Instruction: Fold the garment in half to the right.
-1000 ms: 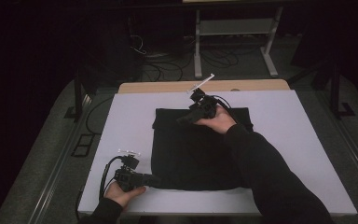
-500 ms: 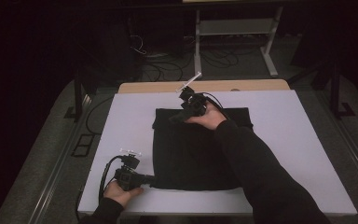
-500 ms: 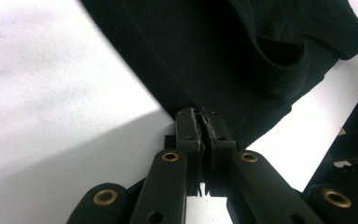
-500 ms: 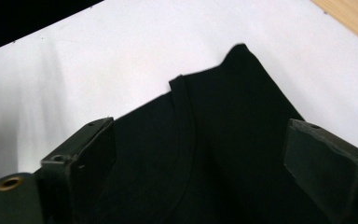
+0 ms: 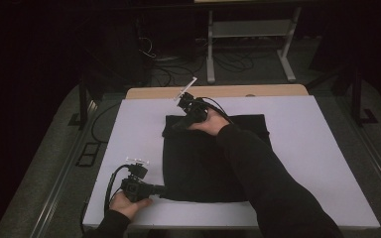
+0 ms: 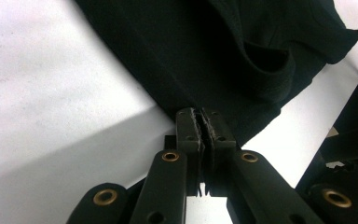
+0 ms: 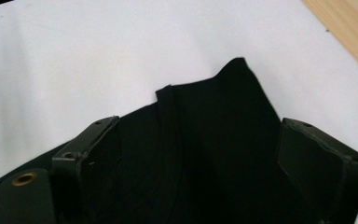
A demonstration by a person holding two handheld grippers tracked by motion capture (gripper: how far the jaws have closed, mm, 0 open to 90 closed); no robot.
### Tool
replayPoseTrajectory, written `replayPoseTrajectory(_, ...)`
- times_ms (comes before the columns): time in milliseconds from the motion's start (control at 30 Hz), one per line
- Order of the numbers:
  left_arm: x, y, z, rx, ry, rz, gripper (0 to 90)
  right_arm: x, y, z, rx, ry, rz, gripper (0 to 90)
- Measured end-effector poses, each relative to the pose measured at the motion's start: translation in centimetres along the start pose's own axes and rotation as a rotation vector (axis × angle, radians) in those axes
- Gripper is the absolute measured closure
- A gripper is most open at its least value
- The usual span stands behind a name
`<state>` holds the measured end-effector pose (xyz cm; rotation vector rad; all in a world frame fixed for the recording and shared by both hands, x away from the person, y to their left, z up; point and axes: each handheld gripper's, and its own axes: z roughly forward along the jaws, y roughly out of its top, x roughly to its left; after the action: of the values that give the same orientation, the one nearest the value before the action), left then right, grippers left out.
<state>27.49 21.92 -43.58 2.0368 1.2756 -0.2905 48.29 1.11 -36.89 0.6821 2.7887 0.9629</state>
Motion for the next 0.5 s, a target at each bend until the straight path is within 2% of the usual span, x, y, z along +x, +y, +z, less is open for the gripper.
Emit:
replayPoseTrajectory(333, 0.0, 0.1, -0.3, -0.017, -0.013, 0.002, 85.6, -0.1, 1.2, 1.7, 0.056, -0.087, -0.067, 13.6)
replayPoseTrajectory(500, 0.0, 0.2, -0.2, -0.013, -0.02, 0.0, 85.6, -0.2, 1.7, 2.3, 0.06, -0.138, -0.087, 17.4)
